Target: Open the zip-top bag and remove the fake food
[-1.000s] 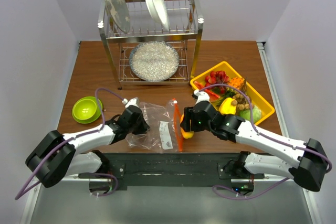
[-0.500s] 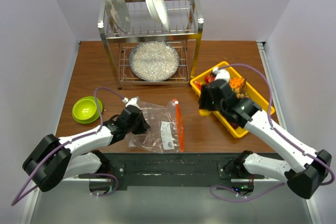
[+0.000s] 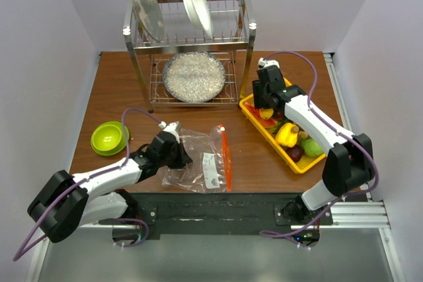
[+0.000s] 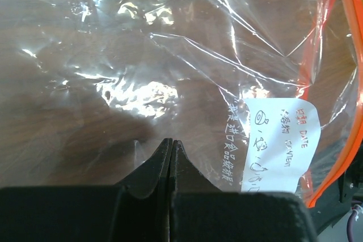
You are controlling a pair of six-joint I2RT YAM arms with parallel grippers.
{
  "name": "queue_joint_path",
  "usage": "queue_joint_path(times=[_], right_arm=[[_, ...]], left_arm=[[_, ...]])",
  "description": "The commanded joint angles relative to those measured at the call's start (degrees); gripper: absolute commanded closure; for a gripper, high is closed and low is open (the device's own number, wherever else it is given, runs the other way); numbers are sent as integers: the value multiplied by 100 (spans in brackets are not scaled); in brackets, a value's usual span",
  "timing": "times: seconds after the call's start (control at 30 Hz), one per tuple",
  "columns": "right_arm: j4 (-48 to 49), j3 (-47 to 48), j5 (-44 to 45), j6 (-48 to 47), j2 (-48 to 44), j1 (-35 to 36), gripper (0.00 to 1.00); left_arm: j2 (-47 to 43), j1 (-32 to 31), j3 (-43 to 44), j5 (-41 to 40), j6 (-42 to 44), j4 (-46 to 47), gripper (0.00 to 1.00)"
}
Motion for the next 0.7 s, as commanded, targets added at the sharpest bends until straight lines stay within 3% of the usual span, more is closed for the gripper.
queue_joint_path(times=[0.0, 0.33, 0.67], right_arm=[[465, 244, -49, -886, 151, 1, 76], [659, 60, 83, -1414, 608, 1, 75], [887, -143, -171, -1309, 591, 10, 56]], left_arm=[[-142, 27, 250, 159, 177, 247, 100], [-98, 27, 268, 185, 177, 247, 100], [-54, 27, 320, 185, 168, 238, 100]])
